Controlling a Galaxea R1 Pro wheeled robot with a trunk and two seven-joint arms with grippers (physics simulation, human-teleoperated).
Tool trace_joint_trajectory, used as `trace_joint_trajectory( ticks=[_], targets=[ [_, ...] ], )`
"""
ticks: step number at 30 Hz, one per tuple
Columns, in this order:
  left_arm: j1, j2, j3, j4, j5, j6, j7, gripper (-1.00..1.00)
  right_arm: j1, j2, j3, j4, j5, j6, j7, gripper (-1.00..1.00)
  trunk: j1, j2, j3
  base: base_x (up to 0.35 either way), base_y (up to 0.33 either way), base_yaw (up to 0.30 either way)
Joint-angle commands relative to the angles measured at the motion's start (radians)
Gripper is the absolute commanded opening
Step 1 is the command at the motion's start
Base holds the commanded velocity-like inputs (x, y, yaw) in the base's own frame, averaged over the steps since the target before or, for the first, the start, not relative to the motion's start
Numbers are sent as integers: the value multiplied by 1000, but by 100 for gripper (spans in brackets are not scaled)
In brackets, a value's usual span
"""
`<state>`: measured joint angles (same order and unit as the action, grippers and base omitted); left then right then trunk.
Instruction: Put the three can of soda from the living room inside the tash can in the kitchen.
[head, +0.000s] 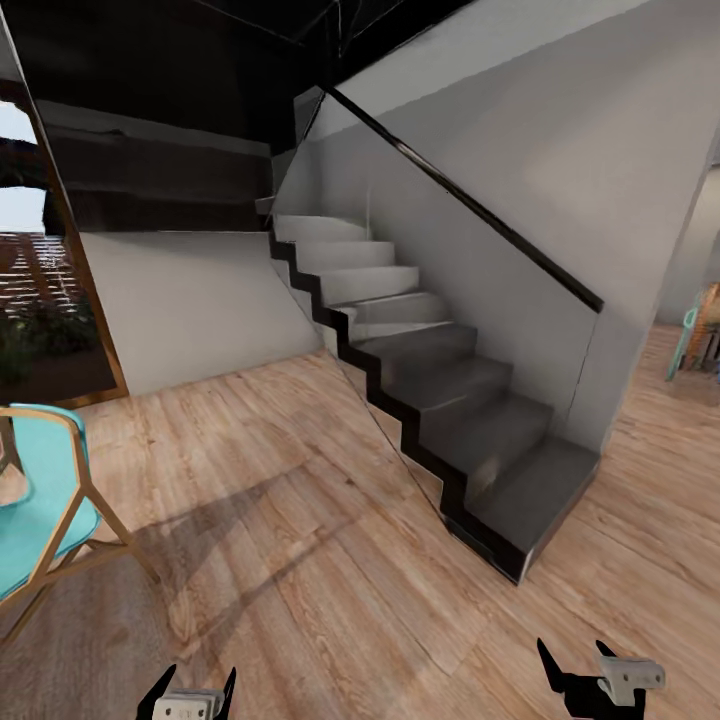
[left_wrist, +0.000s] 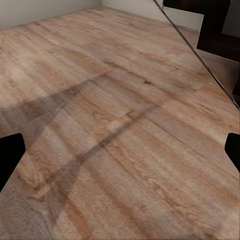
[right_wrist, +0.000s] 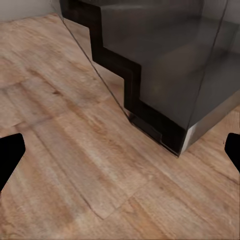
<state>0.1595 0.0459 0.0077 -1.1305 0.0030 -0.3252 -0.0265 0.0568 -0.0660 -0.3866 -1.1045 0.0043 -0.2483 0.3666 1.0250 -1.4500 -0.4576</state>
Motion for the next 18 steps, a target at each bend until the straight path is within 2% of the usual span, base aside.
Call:
trace_joint_trajectory(
  ticks=[1,9,18],
  targets=[
    [0,0,0,0,0,0,0,100,0,0,0,0,0,0,0,100,0,0,1,278,-165,248],
    [0,0,0,0,0,0,0,100,0,0,0,0,0,1,0,100,0,0,5,278,-165,235],
    [0,0,0,0,0,0,0,100,0,3,0,0,-1,1,1,100,0,0,6,278,-165,125]
  ],
)
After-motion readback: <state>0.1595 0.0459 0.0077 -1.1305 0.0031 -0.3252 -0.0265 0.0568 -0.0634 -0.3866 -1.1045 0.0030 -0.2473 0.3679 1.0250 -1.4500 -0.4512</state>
